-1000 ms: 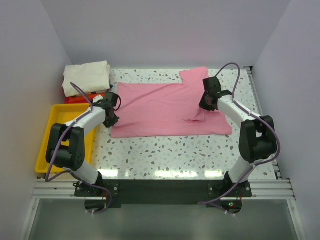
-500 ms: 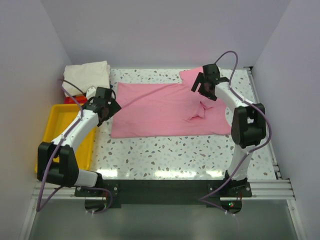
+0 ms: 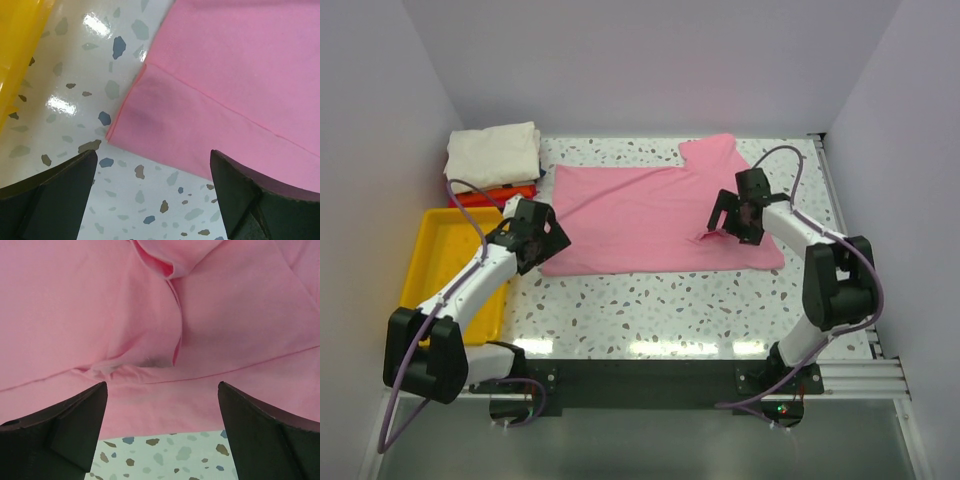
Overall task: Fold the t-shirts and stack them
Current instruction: Fold the tshirt
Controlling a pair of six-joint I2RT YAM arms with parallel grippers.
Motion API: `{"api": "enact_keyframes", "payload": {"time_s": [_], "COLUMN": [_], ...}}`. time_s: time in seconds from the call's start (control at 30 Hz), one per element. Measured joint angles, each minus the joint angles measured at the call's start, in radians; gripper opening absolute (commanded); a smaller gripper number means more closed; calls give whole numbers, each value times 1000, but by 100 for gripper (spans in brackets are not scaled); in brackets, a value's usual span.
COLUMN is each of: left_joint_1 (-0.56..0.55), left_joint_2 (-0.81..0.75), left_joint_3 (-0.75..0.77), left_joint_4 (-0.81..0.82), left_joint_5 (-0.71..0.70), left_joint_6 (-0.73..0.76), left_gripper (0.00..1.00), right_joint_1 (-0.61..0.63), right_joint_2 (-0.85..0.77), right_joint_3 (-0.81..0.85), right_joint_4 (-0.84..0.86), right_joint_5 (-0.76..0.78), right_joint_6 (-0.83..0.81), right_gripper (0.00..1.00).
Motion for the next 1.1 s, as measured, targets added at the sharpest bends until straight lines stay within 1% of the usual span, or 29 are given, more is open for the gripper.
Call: {"api": "enact_keyframes", "payload": {"time_s": [0.03, 0.07, 0.1, 0.17, 0.2, 0.23, 0.37, 0.5, 0.6, 0.77, 1.1], "left_joint_1": [-3, -3, -3, -3, -3, -3, -3, -3, -3, -3, -3], "left_joint_2": [-6, -10, -14, -17, -18, -19, -22, -23, -27, -42, -50], "left_joint_3": [-7, -12, -16, -20, -22, -23, -23, -23, -23, -23, -23], "left_joint_4": [1, 0, 1, 1, 0, 0, -1, -5, -9, -27, -34], "left_joint_5": [2, 3, 3, 2, 2, 2, -5, -16, -24, -37, -51], "left_joint_6": [1, 1, 2, 3, 3, 3, 3, 3, 3, 3, 3], "left_gripper": [100, 100, 100, 100, 100, 100, 100, 100, 100, 100, 100], "right_joint_1": [0, 0, 0, 0, 0, 0, 0, 0, 0, 0, 28], "right_joint_2": [7, 16, 27, 49, 58, 71, 102, 122, 143, 196, 308], "right_joint_3": [-7, -7, -7, -7, -7, -7, -5, 3, 23, 80, 213], "right_joint_4": [5, 8, 20, 47, 56, 66, 99, 134, 158, 196, 225], "right_joint_5": [-12, -22, -29, -44, -47, -51, -77, -110, -131, -161, -212], "right_joint_6": [0, 1, 2, 4, 7, 8, 21, 34, 47, 54, 27], "right_gripper": [89, 88, 83, 76, 69, 65, 64, 51, 48, 51, 52]}}
